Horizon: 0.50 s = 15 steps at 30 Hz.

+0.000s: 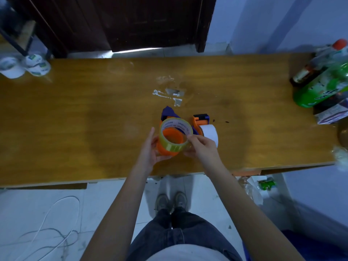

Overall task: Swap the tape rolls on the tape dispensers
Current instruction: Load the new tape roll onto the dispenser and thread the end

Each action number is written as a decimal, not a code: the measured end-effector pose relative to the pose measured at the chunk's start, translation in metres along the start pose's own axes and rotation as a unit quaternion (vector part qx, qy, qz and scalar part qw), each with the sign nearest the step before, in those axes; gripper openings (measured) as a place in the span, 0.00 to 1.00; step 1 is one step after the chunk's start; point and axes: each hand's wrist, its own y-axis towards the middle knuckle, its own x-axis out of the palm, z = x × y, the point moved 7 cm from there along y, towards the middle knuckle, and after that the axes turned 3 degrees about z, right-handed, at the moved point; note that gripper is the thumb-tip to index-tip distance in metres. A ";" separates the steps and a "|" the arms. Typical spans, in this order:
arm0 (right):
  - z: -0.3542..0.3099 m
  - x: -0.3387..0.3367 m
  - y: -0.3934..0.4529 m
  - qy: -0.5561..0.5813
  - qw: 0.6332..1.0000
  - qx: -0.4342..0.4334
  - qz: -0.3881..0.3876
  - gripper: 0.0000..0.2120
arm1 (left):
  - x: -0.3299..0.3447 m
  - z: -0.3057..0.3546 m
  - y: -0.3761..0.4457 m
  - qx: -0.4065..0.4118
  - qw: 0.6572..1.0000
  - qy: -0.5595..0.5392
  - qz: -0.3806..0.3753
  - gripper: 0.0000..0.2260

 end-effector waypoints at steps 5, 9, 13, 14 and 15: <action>0.000 0.014 -0.002 -0.014 1.000 -0.005 -0.018 0.06 | -0.008 0.007 -0.003 0.042 0.999 -0.007 -0.011 0.20; 0.004 0.024 -0.004 -0.024 0.999 -0.018 -0.013 0.07 | -0.007 0.011 -0.005 0.061 0.998 -0.020 -0.020 0.14; 0.019 0.031 -0.005 -0.020 1.000 0.015 0.003 0.13 | -0.006 0.012 -0.006 0.072 0.997 -0.011 -0.023 0.09; 0.022 0.032 -0.006 -0.023 0.999 0.023 0.008 0.12 | -0.005 0.012 -0.006 0.074 0.997 -0.002 -0.030 0.08; 0.023 0.032 -0.008 -0.028 0.999 0.028 0.009 0.12 | -0.005 0.013 -0.006 0.075 0.997 0.006 -0.033 0.06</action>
